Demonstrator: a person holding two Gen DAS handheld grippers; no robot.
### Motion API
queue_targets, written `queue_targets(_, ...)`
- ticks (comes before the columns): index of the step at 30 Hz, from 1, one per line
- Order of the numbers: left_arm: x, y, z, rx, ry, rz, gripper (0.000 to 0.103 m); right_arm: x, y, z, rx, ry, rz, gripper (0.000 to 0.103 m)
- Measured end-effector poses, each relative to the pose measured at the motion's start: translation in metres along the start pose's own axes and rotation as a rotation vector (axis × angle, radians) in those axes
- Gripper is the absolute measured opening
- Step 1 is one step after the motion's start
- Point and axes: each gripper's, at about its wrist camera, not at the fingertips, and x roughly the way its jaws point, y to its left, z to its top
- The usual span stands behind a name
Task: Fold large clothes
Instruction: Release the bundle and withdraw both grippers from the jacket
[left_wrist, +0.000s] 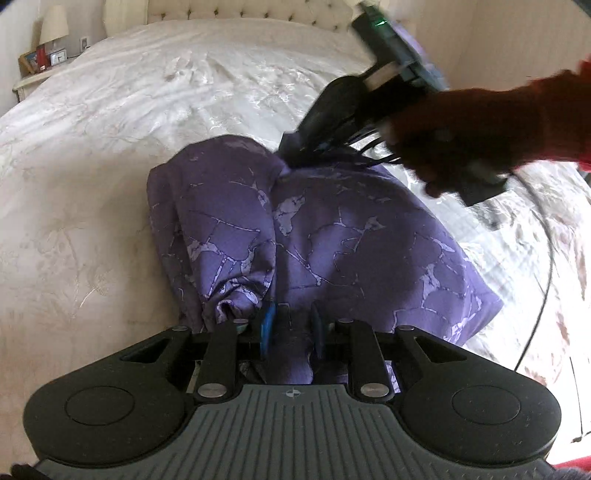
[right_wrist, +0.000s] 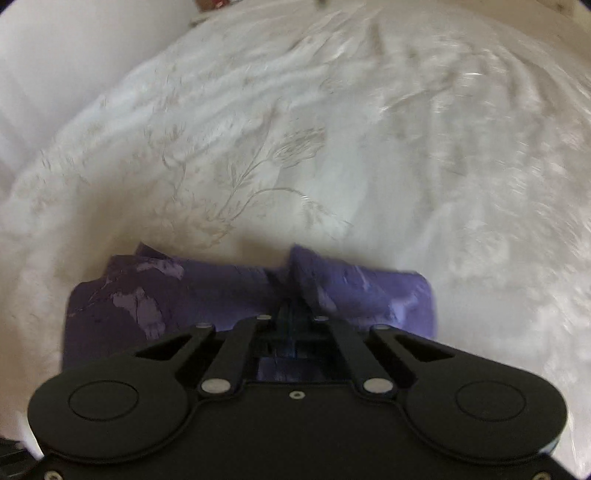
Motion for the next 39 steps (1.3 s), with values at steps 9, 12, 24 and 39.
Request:
queue_targets(9, -0.003, 0.003, -0.002, -0.028, -0.004, -0.031, 0.022, -0.045, 0.031, 0.004, -0.04, -0.176, 0.059, 0.012)
queue_targets(12, -0.006, 0.006, -0.004, -0.04, -0.01, -0.037, 0.021, -0.065, 0.054, -0.015, -0.111, -0.181, 0.127, 0.013)
queue_targets(24, -0.017, 0.017, 0.002, -0.094, -0.005, -0.111, 0.041, -0.016, 0.09, -0.028, -0.124, -0.039, 0.128, 0.032)
queue_targets(39, -0.083, 0.02, 0.035, -0.25, -0.02, 0.034, 0.1, -0.175, 0.045, -0.115, 0.123, -0.298, -0.114, 0.103)
